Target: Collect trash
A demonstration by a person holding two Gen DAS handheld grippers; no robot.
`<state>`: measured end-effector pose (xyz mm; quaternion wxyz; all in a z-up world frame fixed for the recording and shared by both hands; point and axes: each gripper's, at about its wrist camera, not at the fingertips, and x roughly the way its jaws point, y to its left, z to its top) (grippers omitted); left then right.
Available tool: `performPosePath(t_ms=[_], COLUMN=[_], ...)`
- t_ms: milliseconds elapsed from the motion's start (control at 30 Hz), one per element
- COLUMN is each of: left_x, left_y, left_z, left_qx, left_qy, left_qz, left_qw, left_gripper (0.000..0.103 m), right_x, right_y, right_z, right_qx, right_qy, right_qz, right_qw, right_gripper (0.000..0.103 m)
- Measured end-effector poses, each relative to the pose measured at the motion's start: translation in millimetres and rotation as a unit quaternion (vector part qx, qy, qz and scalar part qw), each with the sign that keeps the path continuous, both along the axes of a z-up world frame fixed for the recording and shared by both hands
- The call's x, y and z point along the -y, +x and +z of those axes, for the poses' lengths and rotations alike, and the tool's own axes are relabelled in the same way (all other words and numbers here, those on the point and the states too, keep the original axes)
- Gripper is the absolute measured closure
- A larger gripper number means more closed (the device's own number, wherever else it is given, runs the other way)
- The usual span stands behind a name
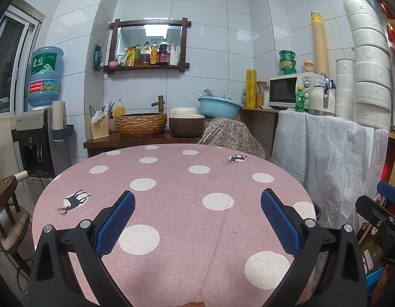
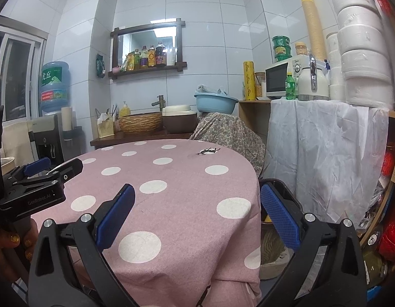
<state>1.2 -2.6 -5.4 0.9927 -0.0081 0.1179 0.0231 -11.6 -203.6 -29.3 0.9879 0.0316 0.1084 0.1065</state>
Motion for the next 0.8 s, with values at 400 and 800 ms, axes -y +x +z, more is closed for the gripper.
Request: performPosePath(t_ms=[400, 800], left_x=[-0.7, 2.5], left_y=[2.2, 4.7], left_z=[-0.8, -1.2], left_qx=[-0.007, -0.018], left_qy=[-0.002, 0.004], left_qz=[-0.008, -0.015], left_qw=[0.9999, 0.9997], left_gripper=[0.005, 0.005], right_x=[0.0, 2.2], right_y=[1.6, 1.3], right_z=[-1.8, -3.9], right_qx=[-0.005, -0.009], right_qy=[0.004, 0.008], right_qz=[-0.001, -0.005], right_qw=[1.000, 1.000], right_gripper=[0.006, 0.006])
